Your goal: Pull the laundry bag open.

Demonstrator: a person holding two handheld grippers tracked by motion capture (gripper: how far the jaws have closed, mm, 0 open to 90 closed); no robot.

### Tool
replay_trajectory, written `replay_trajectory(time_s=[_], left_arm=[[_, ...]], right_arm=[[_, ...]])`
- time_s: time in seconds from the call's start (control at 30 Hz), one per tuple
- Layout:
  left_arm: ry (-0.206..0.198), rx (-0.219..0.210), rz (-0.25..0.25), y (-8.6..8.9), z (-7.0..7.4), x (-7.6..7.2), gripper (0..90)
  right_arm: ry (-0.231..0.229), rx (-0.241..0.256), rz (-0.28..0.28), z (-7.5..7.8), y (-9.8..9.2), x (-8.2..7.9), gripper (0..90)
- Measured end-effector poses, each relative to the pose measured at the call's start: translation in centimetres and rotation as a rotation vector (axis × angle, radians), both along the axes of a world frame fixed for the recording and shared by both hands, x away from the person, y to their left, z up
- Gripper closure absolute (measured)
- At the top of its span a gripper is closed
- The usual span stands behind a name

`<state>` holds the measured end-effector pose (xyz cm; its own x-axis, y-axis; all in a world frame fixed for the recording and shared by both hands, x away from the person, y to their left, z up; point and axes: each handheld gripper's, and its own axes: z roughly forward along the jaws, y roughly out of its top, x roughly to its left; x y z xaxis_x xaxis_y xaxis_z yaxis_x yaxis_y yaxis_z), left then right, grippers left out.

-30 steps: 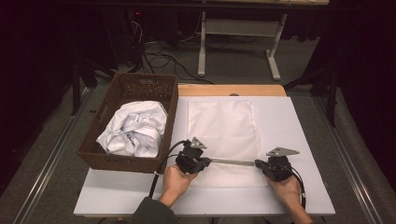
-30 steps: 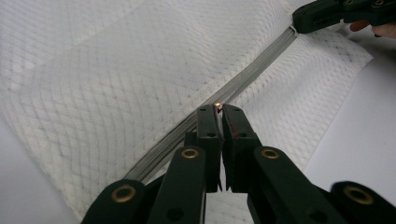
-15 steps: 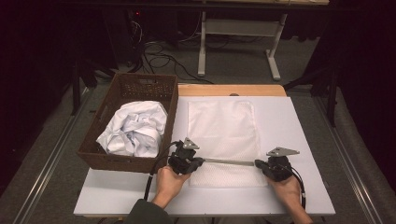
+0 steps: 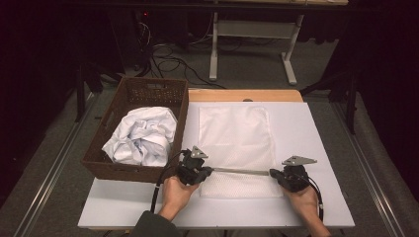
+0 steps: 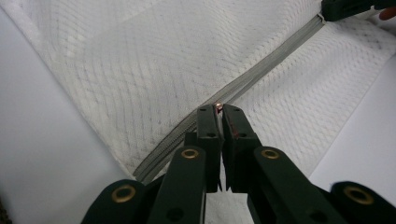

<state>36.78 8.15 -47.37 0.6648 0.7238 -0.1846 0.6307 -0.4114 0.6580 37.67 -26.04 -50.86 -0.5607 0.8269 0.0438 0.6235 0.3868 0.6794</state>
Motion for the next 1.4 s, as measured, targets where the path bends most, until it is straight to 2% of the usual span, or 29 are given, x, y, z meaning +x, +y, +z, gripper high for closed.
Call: replay_trajectory(time_s=[0.67,1.03,1.27,1.4], left_arm=[[-0.011,0.045,0.04,1.6,-0.4,-0.6,86.2],[-0.044,0.121,0.06,2.4,-1.0,-1.0,86.1],[-0.053,0.141,0.071,2.6,-1.4,-1.2,86.1],[-0.066,0.17,0.075,2.5,-1.6,-1.3,86.1]], right_arm=[[0.001,-0.004,-0.002,0.0,0.1,-0.1,90.0],[-0.002,-0.009,0.001,0.0,0.1,-0.1,90.0],[-0.002,-0.009,-0.001,0.0,0.1,-0.1,90.0],[-0.005,-0.011,0.002,0.0,0.1,-0.1,90.0]])
